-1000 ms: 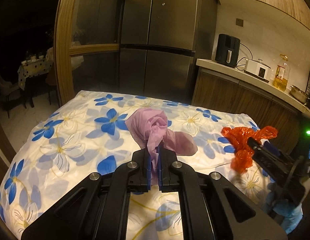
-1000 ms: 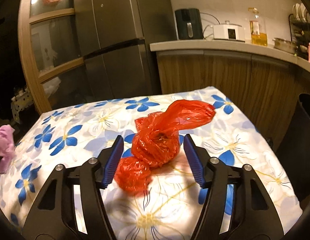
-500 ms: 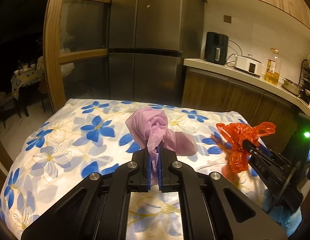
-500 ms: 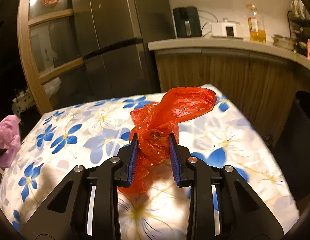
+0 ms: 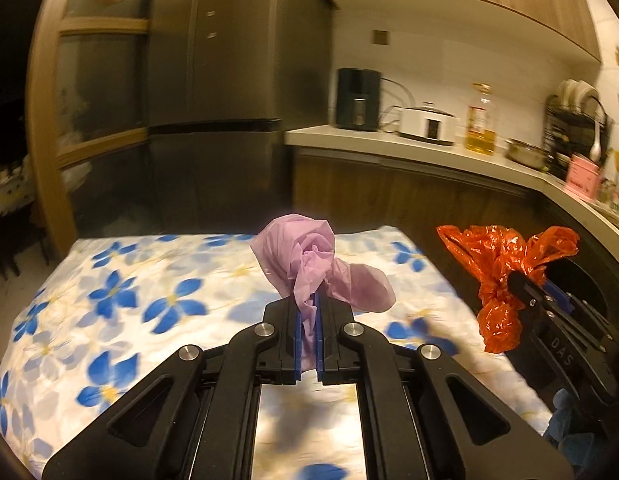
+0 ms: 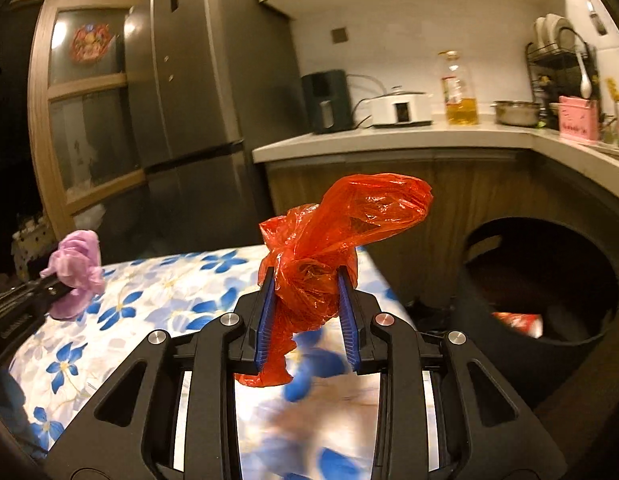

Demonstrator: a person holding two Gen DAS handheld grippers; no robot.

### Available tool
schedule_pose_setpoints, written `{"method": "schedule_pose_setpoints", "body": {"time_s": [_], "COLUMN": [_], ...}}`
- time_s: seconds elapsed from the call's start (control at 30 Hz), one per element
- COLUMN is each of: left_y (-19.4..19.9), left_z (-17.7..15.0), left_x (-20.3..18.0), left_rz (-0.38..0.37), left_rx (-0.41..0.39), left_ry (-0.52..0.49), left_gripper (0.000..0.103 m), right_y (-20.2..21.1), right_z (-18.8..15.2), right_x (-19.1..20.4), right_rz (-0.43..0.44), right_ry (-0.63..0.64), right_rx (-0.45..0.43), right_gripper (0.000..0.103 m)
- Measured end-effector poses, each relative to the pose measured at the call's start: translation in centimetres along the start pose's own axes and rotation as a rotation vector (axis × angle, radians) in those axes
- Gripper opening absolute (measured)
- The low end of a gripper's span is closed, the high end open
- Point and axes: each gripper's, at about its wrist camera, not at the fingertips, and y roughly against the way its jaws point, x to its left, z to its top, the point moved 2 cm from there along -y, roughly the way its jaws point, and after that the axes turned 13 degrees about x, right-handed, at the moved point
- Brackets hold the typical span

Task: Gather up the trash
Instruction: 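Carry the red bag and lilac cloth over the bin and open both tools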

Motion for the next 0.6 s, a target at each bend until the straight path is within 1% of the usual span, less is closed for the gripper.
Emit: {"method": "schedule_pose_setpoints", "body": {"time_s": [0.37,0.6], "left_y": [-0.7,-1.3], "left_z": [1.9,2.6], "left_x": [-10.7,-17.0], "left_rz": [-0.172,-0.265], "left_rx": [-0.022,-0.035], "left_ry": [-0.125,-0.188], "left_gripper": [0.005,0.005], "right_y": [4.9,6.6], "right_z": [0.5,0.5], "right_x": [-8.2,-12.7], "right_rz": [-0.125,-0.203], "right_ry": [-0.065,-0.112], "right_rx": [-0.097,-0.134], "right_gripper": [0.029,0.029]}}
